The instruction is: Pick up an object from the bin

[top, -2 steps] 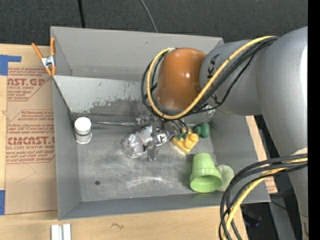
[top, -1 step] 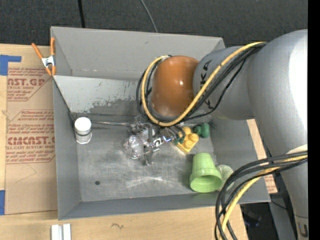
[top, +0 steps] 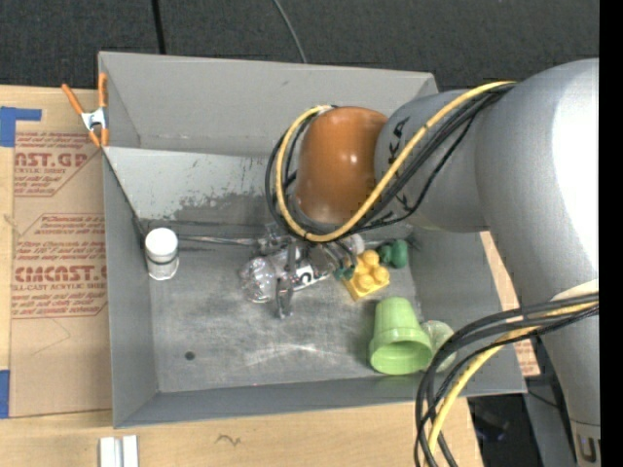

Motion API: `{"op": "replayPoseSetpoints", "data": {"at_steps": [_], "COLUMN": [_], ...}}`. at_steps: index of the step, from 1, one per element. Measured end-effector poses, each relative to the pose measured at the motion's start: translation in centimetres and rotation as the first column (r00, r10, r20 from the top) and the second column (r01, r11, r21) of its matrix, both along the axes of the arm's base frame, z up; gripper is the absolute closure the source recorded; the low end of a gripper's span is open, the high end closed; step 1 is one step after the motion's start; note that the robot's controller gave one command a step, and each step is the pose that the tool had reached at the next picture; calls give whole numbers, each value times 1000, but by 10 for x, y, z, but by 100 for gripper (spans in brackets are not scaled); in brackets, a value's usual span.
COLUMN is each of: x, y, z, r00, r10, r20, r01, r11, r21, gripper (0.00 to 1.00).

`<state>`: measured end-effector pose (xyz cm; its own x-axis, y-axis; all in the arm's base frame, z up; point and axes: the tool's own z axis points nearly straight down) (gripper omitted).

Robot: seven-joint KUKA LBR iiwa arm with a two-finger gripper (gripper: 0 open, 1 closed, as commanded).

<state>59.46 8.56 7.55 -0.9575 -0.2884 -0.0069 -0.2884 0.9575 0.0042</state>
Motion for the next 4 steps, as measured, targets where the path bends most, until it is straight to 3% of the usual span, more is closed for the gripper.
{"op": "replayPoseSetpoints", "data": {"at_steps": [1, 2, 3, 4], "x": [0, 1, 0, 2], "y": [0, 1, 1, 2], "z": [0, 33, 37, 106], "r00": [1000, 1000, 1000, 1000], "r10": [0, 0, 0, 0], "r20": [0, 0, -3, 1], "r01": [0, 0, 0, 0], "r11": [1000, 1000, 1000, 1000], "r21": [0, -3, -4, -5], "gripper": [100, 100, 100, 100]}}
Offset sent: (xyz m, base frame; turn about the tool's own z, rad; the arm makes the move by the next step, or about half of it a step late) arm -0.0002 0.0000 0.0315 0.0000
